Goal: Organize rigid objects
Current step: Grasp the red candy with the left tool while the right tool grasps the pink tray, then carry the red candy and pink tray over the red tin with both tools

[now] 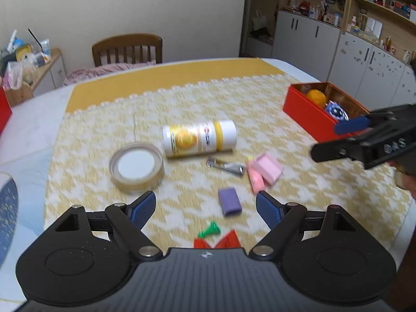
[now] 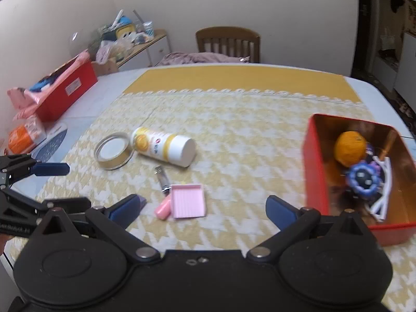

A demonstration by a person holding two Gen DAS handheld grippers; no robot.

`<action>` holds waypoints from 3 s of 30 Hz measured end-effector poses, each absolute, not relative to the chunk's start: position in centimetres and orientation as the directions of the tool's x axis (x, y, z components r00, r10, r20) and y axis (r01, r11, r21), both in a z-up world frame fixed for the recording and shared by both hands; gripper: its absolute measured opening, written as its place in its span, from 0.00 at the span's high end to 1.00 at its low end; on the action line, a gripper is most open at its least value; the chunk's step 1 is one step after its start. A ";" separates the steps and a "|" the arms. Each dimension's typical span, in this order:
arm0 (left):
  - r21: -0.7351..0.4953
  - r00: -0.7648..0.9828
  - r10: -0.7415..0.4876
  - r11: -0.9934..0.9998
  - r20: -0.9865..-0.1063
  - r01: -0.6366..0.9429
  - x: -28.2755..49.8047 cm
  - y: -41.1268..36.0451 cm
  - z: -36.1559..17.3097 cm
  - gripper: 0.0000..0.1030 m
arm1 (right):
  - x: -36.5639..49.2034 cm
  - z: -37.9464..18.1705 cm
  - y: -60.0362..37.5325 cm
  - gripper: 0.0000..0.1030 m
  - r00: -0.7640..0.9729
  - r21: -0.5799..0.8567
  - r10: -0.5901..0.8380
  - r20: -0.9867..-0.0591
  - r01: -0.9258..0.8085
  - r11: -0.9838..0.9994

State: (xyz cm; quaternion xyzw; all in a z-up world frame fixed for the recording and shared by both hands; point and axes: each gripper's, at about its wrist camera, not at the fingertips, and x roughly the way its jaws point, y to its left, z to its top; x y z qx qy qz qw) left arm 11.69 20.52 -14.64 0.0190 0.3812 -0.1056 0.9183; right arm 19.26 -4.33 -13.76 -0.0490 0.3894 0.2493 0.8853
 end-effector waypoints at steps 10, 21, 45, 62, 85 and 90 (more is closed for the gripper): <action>-0.039 0.625 -0.196 0.966 -0.755 0.255 10.4 20.8 -18.3 0.18 | 21.1 -17.1 -1.3 0.08 0.515 0.061 0.371 -0.773 -0.522 0.851; -0.011 0.619 -0.200 0.955 -0.759 0.296 10.1 19.6 -20.2 0.18 | 22.5 -18.9 -0.2 0.23 0.479 0.043 0.366 -0.798 -0.561 0.827; -0.014 0.651 -0.150 0.978 -0.744 0.209 11.0 20.3 -20.0 0.60 | 23.2 -19.2 -0.8 0.47 0.429 0.173 0.457 -0.779 -0.554 0.814; -0.049 0.654 -0.160 0.982 -0.739 0.184 11.0 20.2 -19.0 0.71 | 21.5 -17.7 -2.0 0.61 0.473 0.150 0.436 -0.765 -0.527 0.836; -0.111 0.677 -0.233 0.969 -0.698 0.219 11.3 17.9 -14.4 0.79 | 17.9 -12.0 -7.6 0.61 0.555 0.152 0.418 -0.719 -0.462 0.874; -0.136 0.694 -0.273 0.960 -0.667 0.247 12.3 16.2 -12.1 0.79 | 17.9 -10.5 -9.3 0.61 0.585 0.130 0.400 -0.706 -0.448 0.884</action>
